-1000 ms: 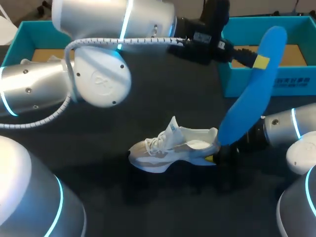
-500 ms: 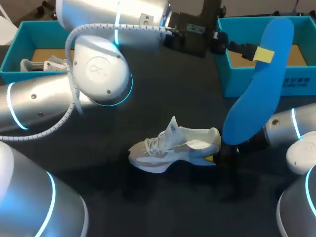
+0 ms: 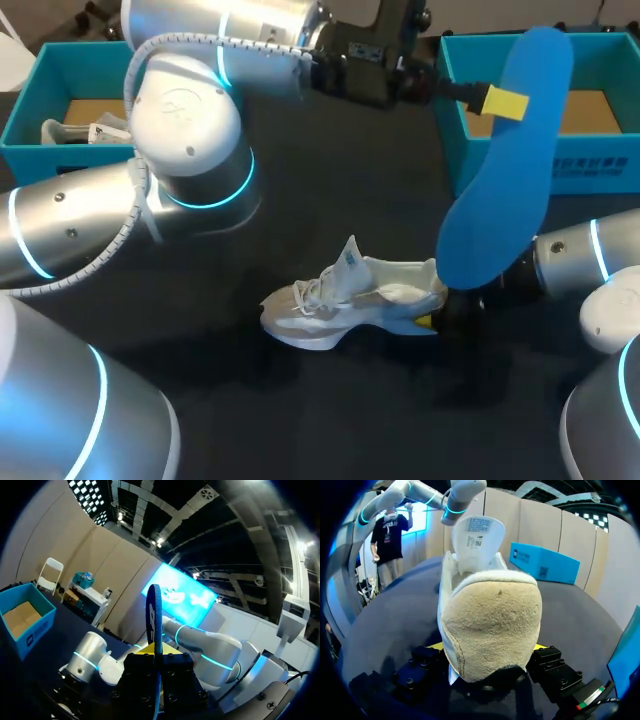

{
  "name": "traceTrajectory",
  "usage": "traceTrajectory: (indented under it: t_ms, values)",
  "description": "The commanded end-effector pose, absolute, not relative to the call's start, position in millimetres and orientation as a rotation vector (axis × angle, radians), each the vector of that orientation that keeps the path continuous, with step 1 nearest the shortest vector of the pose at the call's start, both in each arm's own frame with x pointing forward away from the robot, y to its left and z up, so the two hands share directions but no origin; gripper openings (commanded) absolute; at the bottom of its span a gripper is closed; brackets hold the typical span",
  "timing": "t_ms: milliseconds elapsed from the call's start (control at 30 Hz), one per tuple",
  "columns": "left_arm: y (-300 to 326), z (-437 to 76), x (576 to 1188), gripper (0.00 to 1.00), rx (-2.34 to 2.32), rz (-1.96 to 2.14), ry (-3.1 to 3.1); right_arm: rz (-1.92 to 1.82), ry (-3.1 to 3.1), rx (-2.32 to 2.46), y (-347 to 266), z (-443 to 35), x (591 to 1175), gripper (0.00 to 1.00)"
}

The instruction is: Take the shoe out of the shoebox, open the shoe tongue, remove and reinsert the insole, then place the shoe into the shoebox

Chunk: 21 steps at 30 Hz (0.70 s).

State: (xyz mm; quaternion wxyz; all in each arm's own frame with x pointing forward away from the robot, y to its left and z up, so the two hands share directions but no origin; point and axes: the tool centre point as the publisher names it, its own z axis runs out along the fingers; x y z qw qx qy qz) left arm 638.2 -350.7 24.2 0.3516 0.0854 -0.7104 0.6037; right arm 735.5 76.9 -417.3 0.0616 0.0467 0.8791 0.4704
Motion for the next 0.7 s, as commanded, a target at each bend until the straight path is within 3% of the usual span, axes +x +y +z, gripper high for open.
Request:
traceTrajectory:
  t_ms: [33,333,700]
  values:
    - [-350.7,22.8,637.3,0.0,0.221,1.567,-1.835,1.418,2.659,0.142,78.2,-418.8,735.3,0.0]
    - [-350.7,22.8,637.3,0.0,0.221,1.567,-1.835,1.418,2.659,0.142,78.2,-418.8,735.3,0.0]
    - [-333.8,58.1,622.6,0.0,0.294,1.619,-1.706,1.418,2.659,0.142,78.2,-418.8,735.3,0.0]
